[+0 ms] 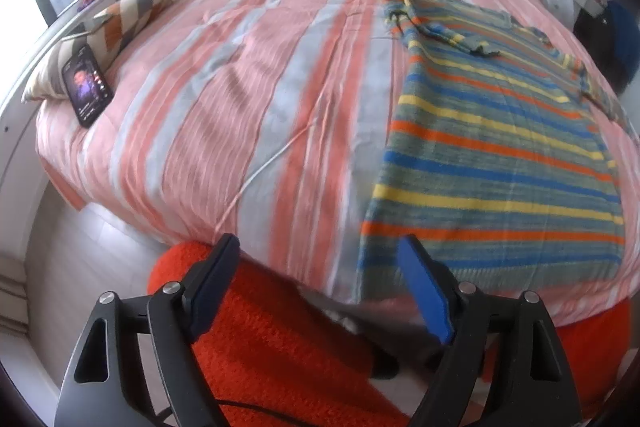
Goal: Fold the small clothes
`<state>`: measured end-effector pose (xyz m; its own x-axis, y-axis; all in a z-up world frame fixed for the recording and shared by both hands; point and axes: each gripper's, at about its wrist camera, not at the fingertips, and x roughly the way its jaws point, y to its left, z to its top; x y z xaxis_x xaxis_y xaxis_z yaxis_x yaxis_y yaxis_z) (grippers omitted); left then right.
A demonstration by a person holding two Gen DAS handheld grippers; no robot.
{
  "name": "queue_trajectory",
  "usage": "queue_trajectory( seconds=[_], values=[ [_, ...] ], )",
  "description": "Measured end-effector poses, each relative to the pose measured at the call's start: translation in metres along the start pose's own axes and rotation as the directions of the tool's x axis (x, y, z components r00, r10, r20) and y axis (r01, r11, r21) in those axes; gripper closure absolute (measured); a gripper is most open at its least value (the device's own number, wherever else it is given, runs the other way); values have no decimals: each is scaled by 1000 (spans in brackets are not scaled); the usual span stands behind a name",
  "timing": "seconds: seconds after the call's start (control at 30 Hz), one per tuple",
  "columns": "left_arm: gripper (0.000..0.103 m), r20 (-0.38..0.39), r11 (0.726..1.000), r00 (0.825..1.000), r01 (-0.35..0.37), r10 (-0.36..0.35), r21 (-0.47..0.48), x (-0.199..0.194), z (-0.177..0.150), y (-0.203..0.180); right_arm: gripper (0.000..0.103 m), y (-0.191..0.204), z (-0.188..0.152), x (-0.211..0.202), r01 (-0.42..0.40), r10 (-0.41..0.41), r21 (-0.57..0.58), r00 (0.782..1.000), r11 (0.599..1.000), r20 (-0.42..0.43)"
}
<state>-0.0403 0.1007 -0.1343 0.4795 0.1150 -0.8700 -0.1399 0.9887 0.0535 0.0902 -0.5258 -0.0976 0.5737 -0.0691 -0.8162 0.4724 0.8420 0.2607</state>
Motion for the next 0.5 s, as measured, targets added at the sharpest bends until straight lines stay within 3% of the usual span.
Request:
queue_trajectory(
  seconds=[0.1, 0.17, 0.23, 0.33, 0.43, 0.5],
  values=[
    [15, -4, 1000, 1000, -2, 3, 28, 4, 1, -11, 98, 17, 2, -6, -80, 81, -46, 997, 996, 6],
    [15, -10, 998, 1000, 0, 0, 56, 4, 2, -21, 94, 37, 4, 1, -76, 75, -86, 997, 993, -14],
    [15, 7, 996, 1000, 6, -7, 84, -2, 3, -28, 90, 56, 5, 8, -129, 127, -115, 992, 985, -26],
    [4, 21, 993, 1000, 7, -9, 119, -9, -1, -30, 89, 65, 5, 23, -190, 185, -83, 980, 978, -71],
    [4, 15, 991, 1000, -26, 24, 129, -9, -11, -23, 89, 50, 0, 32, -17, 14, -45, 997, 999, -75],
    [4, -7, 994, 999, -34, 35, 108, -4, -15, -14, 89, 33, -1, 21, 8, -8, -4, 1000, 1000, -21]
  ],
)
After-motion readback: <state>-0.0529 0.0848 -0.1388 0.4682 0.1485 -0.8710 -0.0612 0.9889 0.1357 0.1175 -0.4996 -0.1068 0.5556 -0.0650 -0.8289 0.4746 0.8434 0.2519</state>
